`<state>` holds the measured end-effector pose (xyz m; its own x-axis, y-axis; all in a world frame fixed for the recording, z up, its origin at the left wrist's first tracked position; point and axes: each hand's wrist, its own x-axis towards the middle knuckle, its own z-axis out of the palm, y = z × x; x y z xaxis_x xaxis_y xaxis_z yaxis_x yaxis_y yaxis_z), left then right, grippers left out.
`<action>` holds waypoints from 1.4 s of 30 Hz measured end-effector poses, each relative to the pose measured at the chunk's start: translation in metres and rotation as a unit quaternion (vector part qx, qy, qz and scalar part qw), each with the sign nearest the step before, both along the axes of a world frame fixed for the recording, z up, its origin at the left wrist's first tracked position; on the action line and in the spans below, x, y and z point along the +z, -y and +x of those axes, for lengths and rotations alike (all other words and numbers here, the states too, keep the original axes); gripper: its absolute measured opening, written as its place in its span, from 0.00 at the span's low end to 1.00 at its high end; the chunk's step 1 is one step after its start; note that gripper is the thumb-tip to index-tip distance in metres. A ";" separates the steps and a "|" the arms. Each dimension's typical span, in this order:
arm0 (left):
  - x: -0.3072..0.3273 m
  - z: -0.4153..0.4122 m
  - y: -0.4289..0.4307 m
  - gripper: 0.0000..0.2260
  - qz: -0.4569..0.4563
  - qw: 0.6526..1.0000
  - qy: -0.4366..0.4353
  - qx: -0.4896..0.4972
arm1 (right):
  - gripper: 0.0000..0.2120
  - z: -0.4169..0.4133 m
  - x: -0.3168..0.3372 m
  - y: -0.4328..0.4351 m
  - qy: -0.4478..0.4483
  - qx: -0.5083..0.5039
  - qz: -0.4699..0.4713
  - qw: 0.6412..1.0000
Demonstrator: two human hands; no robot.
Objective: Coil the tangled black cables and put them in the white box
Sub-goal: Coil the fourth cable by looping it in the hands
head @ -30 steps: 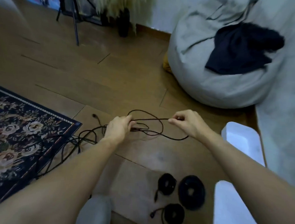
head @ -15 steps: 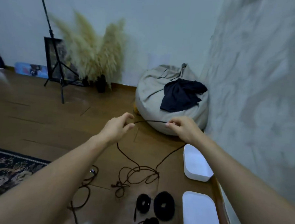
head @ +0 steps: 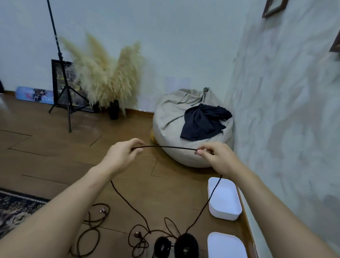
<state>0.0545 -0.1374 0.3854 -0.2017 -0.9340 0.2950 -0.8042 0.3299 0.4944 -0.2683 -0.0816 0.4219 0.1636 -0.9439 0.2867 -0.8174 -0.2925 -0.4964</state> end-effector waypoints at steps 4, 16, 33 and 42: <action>0.003 -0.050 -0.010 0.06 0.019 0.991 -0.038 -0.125 | 0.09 0.029 -0.009 0.011 -0.010 0.006 -0.031 0.999; -0.018 0.024 0.035 0.15 -0.016 0.993 0.021 0.113 | 0.09 -0.026 -0.011 0.020 0.022 -0.034 0.002 0.999; -0.016 -0.084 0.001 0.10 -0.177 0.976 0.001 -0.128 | 0.06 0.033 -0.024 0.024 0.050 0.058 -0.020 0.997; -0.019 -0.017 0.027 0.10 -0.053 0.979 0.040 0.191 | 0.14 -0.029 -0.023 0.014 0.007 0.023 0.089 0.996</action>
<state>0.0374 -0.1647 0.3664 0.1302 -0.9109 0.3917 -0.9133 0.0436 0.4049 -0.2970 -0.0958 0.3989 0.2057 -0.9716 0.1171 -0.7979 -0.2358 -0.5548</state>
